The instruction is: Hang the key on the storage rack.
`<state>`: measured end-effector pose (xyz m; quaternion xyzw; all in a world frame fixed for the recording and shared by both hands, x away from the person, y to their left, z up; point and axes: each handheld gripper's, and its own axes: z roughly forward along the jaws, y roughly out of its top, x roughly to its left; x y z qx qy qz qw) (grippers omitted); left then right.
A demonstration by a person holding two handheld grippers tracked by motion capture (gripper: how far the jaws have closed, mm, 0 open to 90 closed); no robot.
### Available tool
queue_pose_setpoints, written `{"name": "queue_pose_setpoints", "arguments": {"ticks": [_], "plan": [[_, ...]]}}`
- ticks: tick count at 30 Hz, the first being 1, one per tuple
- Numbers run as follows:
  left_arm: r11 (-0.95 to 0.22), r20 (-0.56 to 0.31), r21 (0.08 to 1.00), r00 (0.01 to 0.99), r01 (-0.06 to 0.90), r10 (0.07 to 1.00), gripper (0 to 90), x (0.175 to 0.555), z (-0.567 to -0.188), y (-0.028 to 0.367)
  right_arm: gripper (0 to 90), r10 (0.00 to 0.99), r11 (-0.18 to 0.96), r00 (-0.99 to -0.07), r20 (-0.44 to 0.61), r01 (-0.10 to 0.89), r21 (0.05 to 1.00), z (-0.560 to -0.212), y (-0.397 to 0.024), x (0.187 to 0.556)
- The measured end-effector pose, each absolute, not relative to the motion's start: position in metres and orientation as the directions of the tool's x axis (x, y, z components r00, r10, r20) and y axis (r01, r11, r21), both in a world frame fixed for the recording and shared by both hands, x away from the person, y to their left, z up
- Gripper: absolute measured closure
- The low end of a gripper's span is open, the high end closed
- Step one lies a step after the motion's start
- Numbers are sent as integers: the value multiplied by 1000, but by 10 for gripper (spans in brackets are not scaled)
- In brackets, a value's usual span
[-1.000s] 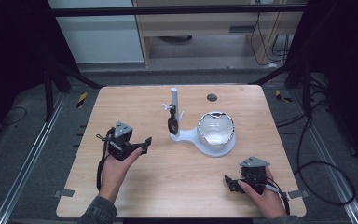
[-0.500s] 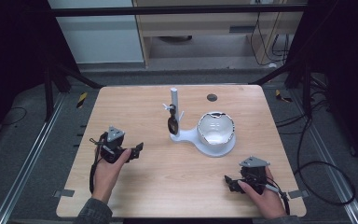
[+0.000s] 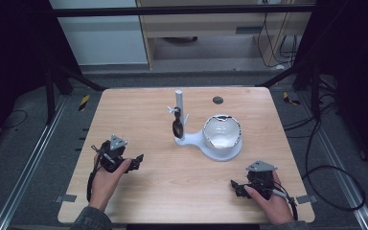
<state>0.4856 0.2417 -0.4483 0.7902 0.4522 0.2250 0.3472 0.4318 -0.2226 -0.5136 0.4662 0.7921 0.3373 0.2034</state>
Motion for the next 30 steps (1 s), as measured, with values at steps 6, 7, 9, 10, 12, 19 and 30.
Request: {"name": "queue_pose_setpoints", "arguments": {"ticks": [6, 7, 9, 10, 12, 19, 30], "plan": [[-366, 55, 729, 483, 579, 874, 98, 480, -453, 251, 4, 877, 337, -480, -8, 603, 723, -513, -222, 432], [-378, 68, 719, 483, 583, 873, 98, 480, -455, 252, 4, 877, 336, -480, -8, 602, 724, -514, -222, 432], [-388, 81, 710, 480, 587, 874, 99, 481, -456, 255, 5, 877, 336, -480, -9, 602, 724, -514, -222, 431], [-382, 75, 712, 476, 589, 876, 99, 481, -456, 257, 5, 877, 336, -480, -9, 602, 724, -514, -222, 431], [-380, 76, 707, 470, 596, 879, 99, 482, -456, 259, 4, 877, 336, -480, -9, 602, 724, -514, -222, 431], [-414, 93, 664, 481, 623, 872, 94, 485, -466, 260, 6, 880, 333, -476, -7, 604, 724, -514, -222, 431], [-431, 93, 622, 485, 654, 870, 92, 491, -478, 261, 6, 879, 332, -476, -5, 605, 724, -513, -222, 431]]}}
